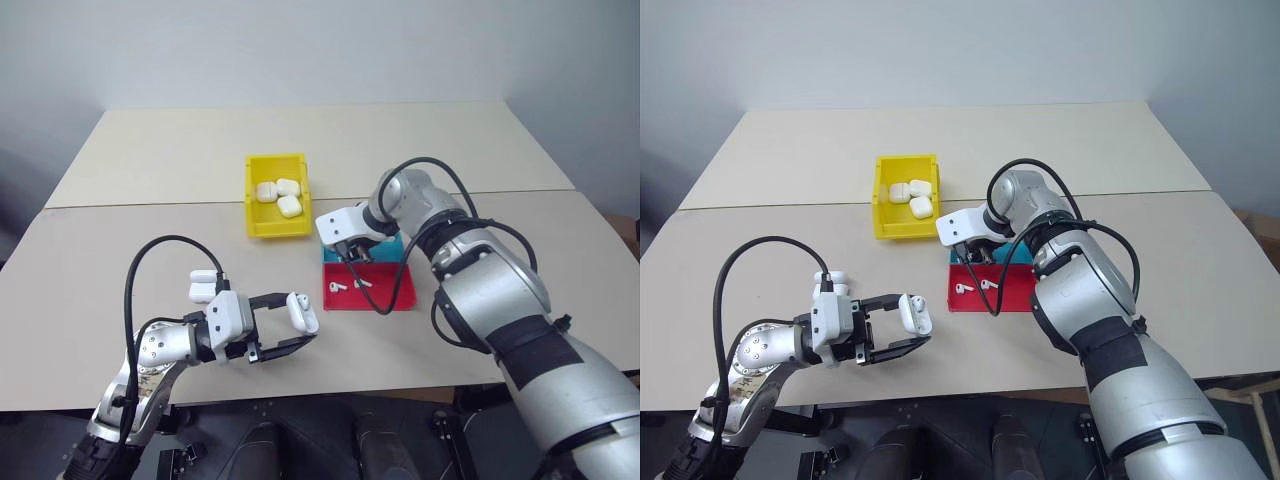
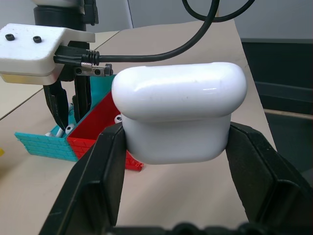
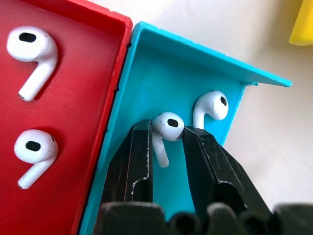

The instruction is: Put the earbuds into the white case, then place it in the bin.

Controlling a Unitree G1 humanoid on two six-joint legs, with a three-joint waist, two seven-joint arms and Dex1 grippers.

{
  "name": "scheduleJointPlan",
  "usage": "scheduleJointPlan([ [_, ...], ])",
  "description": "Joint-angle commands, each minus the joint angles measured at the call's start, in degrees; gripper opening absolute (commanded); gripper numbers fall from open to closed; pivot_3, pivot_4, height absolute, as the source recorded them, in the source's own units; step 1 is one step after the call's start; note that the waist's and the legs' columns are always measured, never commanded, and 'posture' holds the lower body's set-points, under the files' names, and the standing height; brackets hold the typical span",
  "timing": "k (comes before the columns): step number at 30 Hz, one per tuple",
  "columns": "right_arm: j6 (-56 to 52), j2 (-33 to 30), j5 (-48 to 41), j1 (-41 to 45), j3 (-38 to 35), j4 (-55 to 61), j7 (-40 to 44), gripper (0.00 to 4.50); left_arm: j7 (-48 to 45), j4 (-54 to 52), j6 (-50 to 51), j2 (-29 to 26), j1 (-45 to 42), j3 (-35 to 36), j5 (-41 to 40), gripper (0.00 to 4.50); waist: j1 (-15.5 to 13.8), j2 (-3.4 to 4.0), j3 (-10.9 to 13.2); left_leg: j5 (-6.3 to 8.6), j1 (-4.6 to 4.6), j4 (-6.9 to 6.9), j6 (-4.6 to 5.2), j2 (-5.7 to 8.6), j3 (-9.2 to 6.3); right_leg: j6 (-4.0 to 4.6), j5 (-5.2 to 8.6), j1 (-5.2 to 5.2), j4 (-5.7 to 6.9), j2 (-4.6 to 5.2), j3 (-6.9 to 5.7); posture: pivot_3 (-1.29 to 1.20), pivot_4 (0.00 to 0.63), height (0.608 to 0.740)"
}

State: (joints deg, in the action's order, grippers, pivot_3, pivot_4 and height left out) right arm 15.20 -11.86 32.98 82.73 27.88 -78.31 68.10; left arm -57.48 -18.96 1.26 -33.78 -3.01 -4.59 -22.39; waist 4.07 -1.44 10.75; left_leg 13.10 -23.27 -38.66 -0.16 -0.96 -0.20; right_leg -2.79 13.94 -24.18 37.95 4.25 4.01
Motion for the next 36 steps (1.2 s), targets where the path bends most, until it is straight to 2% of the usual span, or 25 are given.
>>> scheduleJointPlan([
  [1,0.6,-0.42,0.41,-0.28,0.33,0.22,0.03,1.09,0.1,-1.9,-1.58,0.28,-0.05,0.52,-0.2,2.76,-0.01,0.0,0.0,0.0,0.0,0.0,0.0,0.0,0.0,0.0,0.0,0.0,0.0,0.0,0.0,0.0,0.15,0.74],
  [4,0.64,-0.49,0.48,-0.31,0.42,0.25,-0.31,0.67,0.08,-1.87,-1.61,0.33,-0.04,0.54,-0.16,2.76,-0.01,0.0,0.0,0.0,0.0,0.0,0.0,0.0,0.0,0.0,0.0,0.0,0.0,0.0,0.0,0.0,0.15,0.74],
  [14,0.24,-1.95,-0.81,0.19,-0.74,0.57,-1.04,0.66,-0.34,-1.13,-1.54,0.68,-1.17,0.57,-0.66,2.76,-0.04,0.0,0.0,0.0,-0.01,0.0,0.0,0.0,0.0,0.0,0.0,-0.01,0.0,0.0,0.0,0.0,0.15,0.74],
  [22,-0.03,-9.56,-12.03,2.83,-11.81,4.73,4.7,0.66,0.45,-1.31,3.02,3.74,-7.44,1.31,-6.45,2.76,-0.19,-0.02,0.01,0.0,-0.12,0.0,0.0,0.02,-0.01,-0.03,-0.01,-0.01,-0.12,0.04,-0.04,0.0,0.15,0.74],
  [24,-2.74,-12.51,-17.18,2.26,-16.65,7.97,6.08,0.66,0.94,-2.01,5.18,4.58,-9.03,1.31,-8.92,2.76,-0.06,-0.03,0.02,0.0,-0.12,0.0,0.0,0.01,-0.02,-0.03,-0.01,-0.01,-0.12,0.03,-0.03,0.0,0.15,0.74],
  [28,-13.18,-18.11,-28.87,-4.88,-25.62,25.85,10.45,0.66,-0.27,-2.78,7.61,5.31,-11.45,0.47,-11.6,2.76,-0.28,-0.04,0.03,0.0,-0.17,0.01,0.0,0.01,-0.04,-0.04,-0.01,0.0,-0.17,0.02,-0.04,0.0,0.15,0.74],
  [30,-23.24,-20.36,-35.08,-11.35,-29.69,41.71,10.21,0.66,-0.6,-2.66,8.89,5.38,-13.24,0.37,-12.39,2.76,-0.55,-0.05,0.02,0.0,-0.16,0.01,0.0,0.01,-0.07,-0.07,-0.02,0.08,-0.26,0.03,-0.08,0.0,0.15,0.74],
  [34,-47.68,-22.78,-51.96,-23.11,-41.21,71.4,3.8,0.66,-0.86,-2.13,12.41,5.65,-18.14,0.9,-15.31,2.76,-1.31,-0.02,0.04,0.0,-0.35,-0.08,0.01,0.03,-0.15,-0.12,-0.05,-0.03,-0.24,0.04,-0.08,0.0,0.15,0.74],
  [36,-59.58,-21.78,-64.04,-28.23,-48.92,83.69,-1.82,0.66,-0.57,-2.33,15.09,5.95,-21.82,1.41,-17.82,2.76,-1.73,-0.02,0.04,-0.01,-0.44,-0.13,0.01,0.03,-0.23,-0.13,-0.05,-0.09,-0.21,0.02,-0.09,0.0,0.15,0.74],
])
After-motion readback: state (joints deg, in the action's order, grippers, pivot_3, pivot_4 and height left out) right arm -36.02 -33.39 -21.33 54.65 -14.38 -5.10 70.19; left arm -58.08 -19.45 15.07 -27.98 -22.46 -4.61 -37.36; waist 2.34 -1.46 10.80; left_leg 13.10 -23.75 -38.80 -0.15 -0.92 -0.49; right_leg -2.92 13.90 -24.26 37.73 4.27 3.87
